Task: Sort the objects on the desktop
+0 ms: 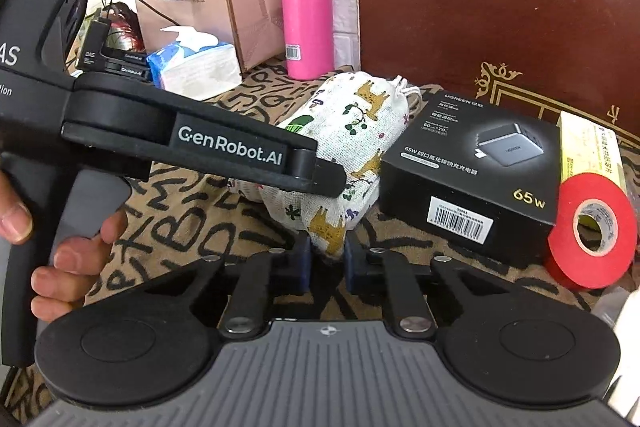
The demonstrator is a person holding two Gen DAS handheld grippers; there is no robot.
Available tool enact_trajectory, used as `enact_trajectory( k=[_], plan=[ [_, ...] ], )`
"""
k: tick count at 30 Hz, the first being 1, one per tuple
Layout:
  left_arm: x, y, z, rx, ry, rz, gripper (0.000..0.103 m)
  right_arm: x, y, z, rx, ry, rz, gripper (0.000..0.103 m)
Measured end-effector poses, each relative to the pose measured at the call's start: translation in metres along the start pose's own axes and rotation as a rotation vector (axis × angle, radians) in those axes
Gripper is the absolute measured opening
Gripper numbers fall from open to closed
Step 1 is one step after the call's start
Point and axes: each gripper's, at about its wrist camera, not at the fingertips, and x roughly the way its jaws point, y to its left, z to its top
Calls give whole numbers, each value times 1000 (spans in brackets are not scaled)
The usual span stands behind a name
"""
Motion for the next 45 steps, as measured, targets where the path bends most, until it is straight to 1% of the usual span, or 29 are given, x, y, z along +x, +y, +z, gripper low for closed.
enact_trajectory(
  k=[4,9,12,16,17,18,19,20,22,23,24,28,32,33,35,36,37,39,40,41,42,44,45],
  plan=[
    [-15,-7,-13,-10,10,-8,53,-17,-4,-6,13,9,24,16],
    [-37,-18,-35,1,25,-12,52,-39,2,-18,-24,37,48,15],
    [-48,-21,-50,-11,45,-44,52,-57,2,-30,-40,57,72,15],
    [-61,-28,-72,-2,69,-80,52,-78,5,-47,-52,89,100,15],
    [-63,-30,-76,3,73,-81,55,-81,5,-51,-53,95,106,15],
    [-64,-31,-78,5,72,-74,61,-84,5,-53,-53,100,108,17],
    [-65,-31,-79,1,62,-66,75,-86,4,-54,-46,96,106,19],
    [-65,-31,-79,-8,52,-45,83,-87,3,-54,-33,87,102,20],
    [-66,-29,-75,-41,24,-12,87,-89,1,-49,-15,67,100,36],
    [-67,-27,-73,-56,10,-14,89,-91,1,-46,-15,46,90,51],
    [-66,-24,-70,-67,0,-24,89,-93,1,-43,-23,27,81,59],
    [-55,-19,-60,-78,9,-9,89,-84,2,-31,-29,4,76,60],
    [-45,-20,-58,-54,32,-37,88,-70,-3,-26,-1,18,83,60],
    [-43,-20,-58,-47,37,-43,86,-67,-4,-27,7,22,85,62],
    [-39,-19,-58,-43,52,-68,73,-65,-5,-27,23,24,91,65],
    [-38,-18,-57,-48,59,-87,72,-63,-6,-27,31,26,91,67],
    [-38,-18,-56,-50,61,-95,72,-62,-7,-27,38,28,92,67],
    [-36,-18,-56,-48,60,-76,81,-60,-11,-27,66,33,92,72],
    [-35,-18,-56,-51,58,-61,87,-61,-12,-27,80,34,92,74],
    [-34,-18,-56,-54,59,-55,85,-60,-14,-28,96,33,89,76],
    [-33,-17,-56,-53,66,-67,83,-59,-16,-29,108,33,91,76],
    [-34,-17,-54,-52,74,-100,70,-58,-18,-31,126,34,103,76],
    [-34,-17,-53,-52,78,-115,68,-56,-19,-31,138,38,113,76]
  ],
)
